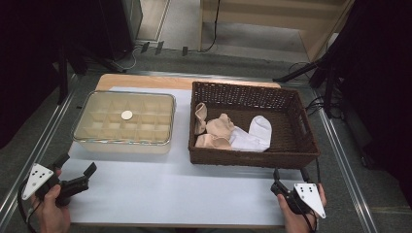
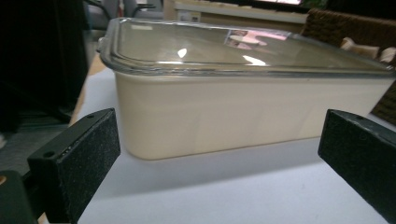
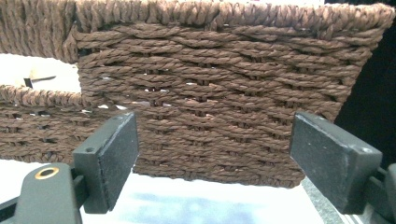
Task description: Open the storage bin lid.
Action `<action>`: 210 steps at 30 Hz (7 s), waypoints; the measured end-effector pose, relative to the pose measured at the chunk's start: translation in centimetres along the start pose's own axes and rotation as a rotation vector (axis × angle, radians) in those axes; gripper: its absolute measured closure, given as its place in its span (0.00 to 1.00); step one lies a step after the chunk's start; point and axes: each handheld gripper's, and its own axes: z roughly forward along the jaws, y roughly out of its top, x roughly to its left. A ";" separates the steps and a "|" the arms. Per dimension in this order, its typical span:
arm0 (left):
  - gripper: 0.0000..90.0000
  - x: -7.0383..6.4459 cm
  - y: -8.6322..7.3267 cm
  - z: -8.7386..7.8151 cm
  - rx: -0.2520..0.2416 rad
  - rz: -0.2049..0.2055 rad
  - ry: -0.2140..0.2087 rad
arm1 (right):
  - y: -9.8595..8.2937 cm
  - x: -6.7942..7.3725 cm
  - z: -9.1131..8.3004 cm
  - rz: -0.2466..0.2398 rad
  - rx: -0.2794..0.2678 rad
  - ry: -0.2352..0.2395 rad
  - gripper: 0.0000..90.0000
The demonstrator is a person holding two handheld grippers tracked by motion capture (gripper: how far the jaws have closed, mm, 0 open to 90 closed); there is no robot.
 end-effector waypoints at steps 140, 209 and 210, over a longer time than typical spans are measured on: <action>0.09 5.3 6.4 5.9 0.204 -0.105 -0.084 | 6.7 32.7 5.8 0.325 0.143 0.382 0.34; 0.19 5.4 6.9 6.7 0.282 -0.109 -0.104 | 6.7 31.5 6.9 0.440 0.162 0.522 0.45; 0.19 5.4 7.0 6.6 0.286 -0.109 -0.104 | 6.7 31.5 6.9 0.440 0.155 0.525 0.45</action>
